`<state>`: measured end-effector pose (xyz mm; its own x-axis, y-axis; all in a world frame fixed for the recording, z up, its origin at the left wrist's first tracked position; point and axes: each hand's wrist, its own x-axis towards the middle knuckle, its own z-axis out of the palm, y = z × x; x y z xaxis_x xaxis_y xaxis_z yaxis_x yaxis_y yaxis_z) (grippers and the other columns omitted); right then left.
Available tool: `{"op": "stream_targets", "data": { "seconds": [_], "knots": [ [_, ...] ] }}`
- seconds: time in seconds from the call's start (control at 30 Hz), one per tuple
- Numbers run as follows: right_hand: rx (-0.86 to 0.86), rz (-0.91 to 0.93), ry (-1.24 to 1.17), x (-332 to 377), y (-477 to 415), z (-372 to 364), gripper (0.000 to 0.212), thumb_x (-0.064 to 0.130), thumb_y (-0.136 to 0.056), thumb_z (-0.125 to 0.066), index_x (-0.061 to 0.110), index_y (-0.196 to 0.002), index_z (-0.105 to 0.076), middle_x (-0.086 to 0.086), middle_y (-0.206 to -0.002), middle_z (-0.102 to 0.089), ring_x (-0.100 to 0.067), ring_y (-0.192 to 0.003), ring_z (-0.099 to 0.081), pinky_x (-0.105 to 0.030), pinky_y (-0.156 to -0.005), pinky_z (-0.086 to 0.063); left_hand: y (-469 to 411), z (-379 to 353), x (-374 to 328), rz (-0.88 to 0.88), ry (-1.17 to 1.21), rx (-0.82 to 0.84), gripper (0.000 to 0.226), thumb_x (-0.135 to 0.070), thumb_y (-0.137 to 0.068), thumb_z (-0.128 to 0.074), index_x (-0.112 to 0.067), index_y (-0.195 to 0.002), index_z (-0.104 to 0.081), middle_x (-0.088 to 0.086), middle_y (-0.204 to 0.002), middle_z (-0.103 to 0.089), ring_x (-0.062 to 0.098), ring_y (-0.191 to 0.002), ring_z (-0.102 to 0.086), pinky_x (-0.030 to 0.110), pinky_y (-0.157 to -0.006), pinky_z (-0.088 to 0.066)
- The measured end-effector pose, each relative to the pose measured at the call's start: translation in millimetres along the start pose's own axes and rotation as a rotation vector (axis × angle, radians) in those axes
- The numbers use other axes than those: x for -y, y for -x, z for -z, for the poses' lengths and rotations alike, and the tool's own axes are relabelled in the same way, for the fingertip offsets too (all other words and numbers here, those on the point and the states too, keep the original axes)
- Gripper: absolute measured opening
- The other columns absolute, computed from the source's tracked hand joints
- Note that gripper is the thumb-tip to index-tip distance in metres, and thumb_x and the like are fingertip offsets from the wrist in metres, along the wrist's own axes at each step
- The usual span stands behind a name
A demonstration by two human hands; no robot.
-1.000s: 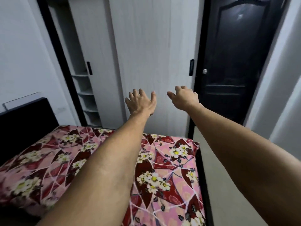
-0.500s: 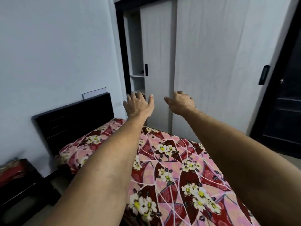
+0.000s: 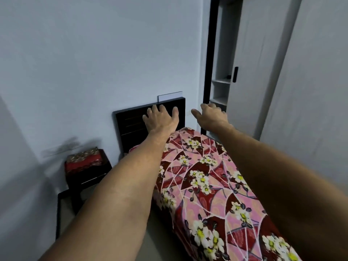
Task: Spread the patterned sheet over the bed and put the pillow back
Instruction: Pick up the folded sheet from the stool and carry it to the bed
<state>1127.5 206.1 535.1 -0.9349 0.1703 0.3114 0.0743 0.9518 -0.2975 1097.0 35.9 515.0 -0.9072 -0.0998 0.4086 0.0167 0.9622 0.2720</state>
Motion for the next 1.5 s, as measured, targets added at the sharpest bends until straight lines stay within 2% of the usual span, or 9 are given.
{"op": "stream_targets", "data": {
  "seconds": [0.33, 0.57, 0.9, 1.13, 1.33, 1.5],
  "knots": [
    [0.092, 0.159, -0.054, 64.9, -58.5, -64.8, 0.061, 0.062, -0.102, -0.033, 0.018, -0.143, -0.047, -0.013, -0.148, -0.047, -0.035, -0.133, -0.046, -0.055, -0.110, -0.034, -38.9, -24.6, 84.6, 0.174, -0.079, -0.010, 0.078, -0.065, -0.098, -0.018, -0.012, -0.149, -0.042, 0.015, -0.155, -0.038, 0.034, -0.142, -0.033, 0.053, -0.114, -0.028],
    [0.117, 0.253, -0.047, 97.8, -113.7, -91.4, 0.065, 0.062, -0.103, -0.031, 0.016, -0.148, -0.043, -0.014, -0.152, -0.043, -0.036, -0.138, -0.041, -0.056, -0.111, -0.031, -84.3, -38.0, 113.5, 0.269, -0.144, -0.031, 0.079, -0.066, -0.097, -0.016, -0.012, -0.145, -0.047, 0.014, -0.151, -0.044, 0.033, -0.138, -0.037, 0.052, -0.112, -0.031],
    [0.161, 0.375, -0.066, 140.7, -173.2, -122.5, 0.065, 0.063, -0.102, -0.030, 0.014, -0.142, -0.048, -0.015, -0.147, -0.047, -0.036, -0.135, -0.043, -0.056, -0.111, -0.030, -132.5, -40.3, 146.7, 0.380, -0.179, -0.069, 0.077, -0.064, -0.098, -0.017, -0.011, -0.144, -0.047, 0.014, -0.149, -0.044, 0.032, -0.137, -0.036, 0.049, -0.111, -0.029],
    [0.218, 0.497, -0.123, 187.7, -181.8, -143.4, 0.058, 0.054, -0.104, -0.032, 0.013, -0.141, -0.048, -0.015, -0.146, -0.047, -0.036, -0.134, -0.043, -0.053, -0.110, -0.030, -137.3, -29.5, 180.7, 0.491, -0.218, -0.085, 0.075, -0.063, -0.099, -0.017, -0.011, -0.145, -0.046, 0.012, -0.149, -0.044, 0.031, -0.137, -0.035, 0.048, -0.111, -0.029],
    [0.276, 0.560, -0.129, 238.4, -181.9, -172.7, 0.060, 0.057, -0.103, -0.030, 0.013, -0.140, -0.049, -0.016, -0.146, -0.046, -0.037, -0.132, -0.044, -0.052, -0.109, -0.031, -133.5, -14.6, 229.3, 0.572, -0.236, -0.104, 0.075, -0.063, -0.099, -0.017, -0.011, -0.146, -0.045, 0.013, -0.151, -0.042, 0.032, -0.139, -0.034, 0.050, -0.112, -0.028],
    [0.294, 0.615, -0.129, 291.9, -177.8, -189.9, 0.062, 0.057, -0.104, -0.028, 0.015, -0.147, -0.043, -0.014, -0.151, -0.043, -0.035, -0.136, -0.041, -0.052, -0.110, -0.029, -134.2, -7.8, 280.6, 0.620, -0.261, -0.076, 0.075, -0.063, -0.100, -0.014, -0.012, -0.149, -0.041, 0.013, -0.154, -0.039, 0.032, -0.141, -0.031, 0.049, -0.113, -0.027]
  ]
}}
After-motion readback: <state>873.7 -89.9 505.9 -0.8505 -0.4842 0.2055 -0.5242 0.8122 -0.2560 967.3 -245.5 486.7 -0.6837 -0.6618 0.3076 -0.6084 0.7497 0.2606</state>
